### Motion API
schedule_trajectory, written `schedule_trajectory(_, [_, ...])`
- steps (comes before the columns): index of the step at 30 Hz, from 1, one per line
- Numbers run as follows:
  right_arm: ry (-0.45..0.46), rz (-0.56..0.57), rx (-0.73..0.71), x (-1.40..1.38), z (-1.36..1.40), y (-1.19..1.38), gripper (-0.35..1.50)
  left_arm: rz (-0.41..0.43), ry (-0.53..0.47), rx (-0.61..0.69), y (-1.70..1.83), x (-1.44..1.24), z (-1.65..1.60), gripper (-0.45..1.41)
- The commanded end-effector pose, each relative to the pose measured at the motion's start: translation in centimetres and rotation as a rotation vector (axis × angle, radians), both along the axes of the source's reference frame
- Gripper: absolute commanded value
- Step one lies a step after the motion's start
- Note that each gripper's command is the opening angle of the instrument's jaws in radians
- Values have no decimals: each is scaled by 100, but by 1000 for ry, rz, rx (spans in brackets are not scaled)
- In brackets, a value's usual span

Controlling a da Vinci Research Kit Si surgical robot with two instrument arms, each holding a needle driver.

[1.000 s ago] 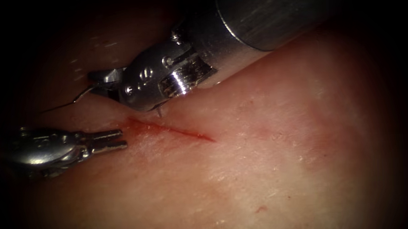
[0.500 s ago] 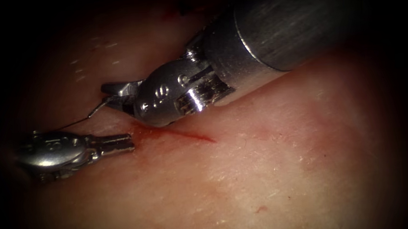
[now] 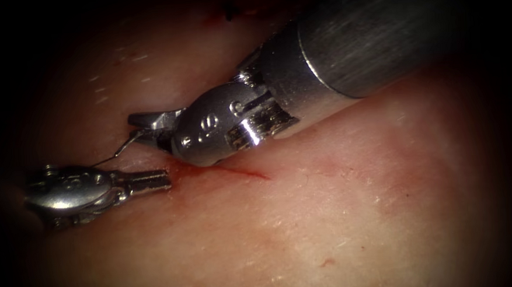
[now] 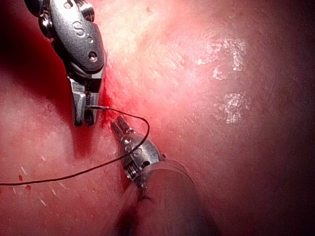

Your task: Wound Closure

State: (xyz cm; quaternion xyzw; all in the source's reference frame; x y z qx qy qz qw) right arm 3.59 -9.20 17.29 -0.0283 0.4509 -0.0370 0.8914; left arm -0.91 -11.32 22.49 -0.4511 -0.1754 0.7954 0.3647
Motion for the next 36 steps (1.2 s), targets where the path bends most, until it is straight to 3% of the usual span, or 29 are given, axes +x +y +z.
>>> schedule_trajectory(1, [-3, 9, 23, 3, 4, -13, -35, -1, -4, 7, -15, -12, -2, 5])
schedule_trajectory(11, [-5, 71, 105, -6, 12, -15, -35, 2, -2, 8, -16, -11, -3, 5])
schedule_trajectory(18, [-35, 208, 181, -12, 15, -7, -35, 1, -2, 8, -17, -11, -3, 5])
schedule_trajectory(24, [-20, 291, 180, -19, 6, 18, -35, 2, 1, 9, -17, -12, -3, 5])
schedule_trajectory(36, [-6, 294, 91, -12, -10, 45, -35, 5, 1, 11, -20, -19, -2, 4])
